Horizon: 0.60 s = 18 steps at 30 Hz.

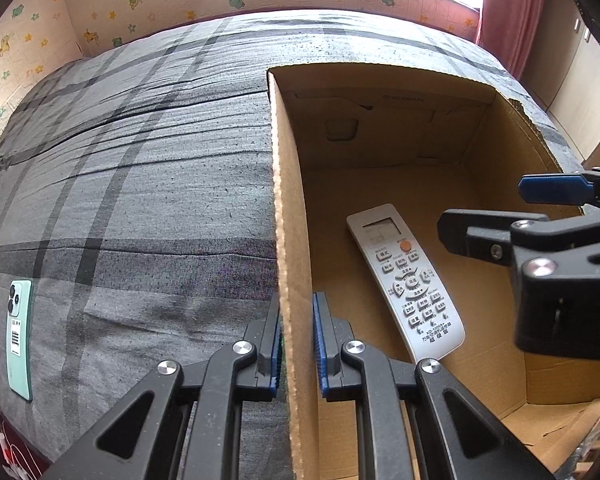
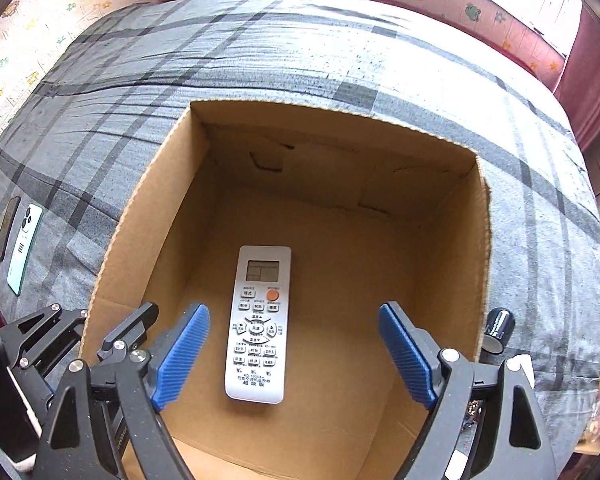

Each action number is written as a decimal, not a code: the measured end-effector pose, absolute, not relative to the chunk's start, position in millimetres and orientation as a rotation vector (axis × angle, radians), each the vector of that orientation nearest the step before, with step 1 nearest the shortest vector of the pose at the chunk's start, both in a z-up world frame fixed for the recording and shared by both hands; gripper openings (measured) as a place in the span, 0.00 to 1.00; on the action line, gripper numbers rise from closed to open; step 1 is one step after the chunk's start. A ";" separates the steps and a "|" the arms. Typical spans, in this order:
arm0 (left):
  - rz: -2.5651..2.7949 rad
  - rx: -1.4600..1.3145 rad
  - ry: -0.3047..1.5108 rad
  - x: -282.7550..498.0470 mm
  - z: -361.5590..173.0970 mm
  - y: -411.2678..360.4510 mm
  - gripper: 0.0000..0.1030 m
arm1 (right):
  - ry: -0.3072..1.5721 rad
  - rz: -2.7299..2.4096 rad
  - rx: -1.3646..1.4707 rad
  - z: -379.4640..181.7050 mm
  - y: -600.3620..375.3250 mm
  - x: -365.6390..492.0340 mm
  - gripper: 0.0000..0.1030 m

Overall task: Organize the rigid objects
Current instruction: 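Lower the remote into the box and open the right gripper, then move the right gripper back to the white charger on the bed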

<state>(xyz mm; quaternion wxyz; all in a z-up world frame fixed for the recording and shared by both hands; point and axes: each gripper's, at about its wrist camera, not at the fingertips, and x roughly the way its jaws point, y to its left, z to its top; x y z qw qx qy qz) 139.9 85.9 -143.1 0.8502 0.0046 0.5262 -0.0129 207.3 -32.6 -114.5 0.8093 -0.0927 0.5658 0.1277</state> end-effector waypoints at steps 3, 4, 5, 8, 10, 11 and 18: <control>-0.025 0.014 1.109 140.0 -143.2 85.3 0.14 | 1.180 0.259 -0.194 -101.2 -40.6 202.9 0.90; -0.025 0.014 1.109 140.0 -143.2 85.3 0.14 | 1.172 0.252 -0.195 -102.3 -33.7 197.3 0.91; -0.024 0.016 1.109 139.9 -143.2 85.0 0.14 | 1.165 0.249 -0.192 -99.0 -36.7 196.3 0.92; -0.022 0.023 1.109 139.7 -142.8 83.4 0.14 | 1.154 0.240 -0.175 -90.8 -46.1 194.6 0.94; -0.020 0.025 1.109 139.6 -142.7 82.7 0.14 | 1.149 0.230 -0.162 -85.9 -55.4 194.3 0.95; -0.019 0.025 1.109 139.6 -142.7 82.6 0.14 | 1.148 0.224 -0.154 -83.3 -61.0 193.7 0.96; -0.014 0.021 1.108 139.4 -142.4 82.4 0.14 | 1.155 0.181 -0.103 -67.3 -105.6 190.0 0.98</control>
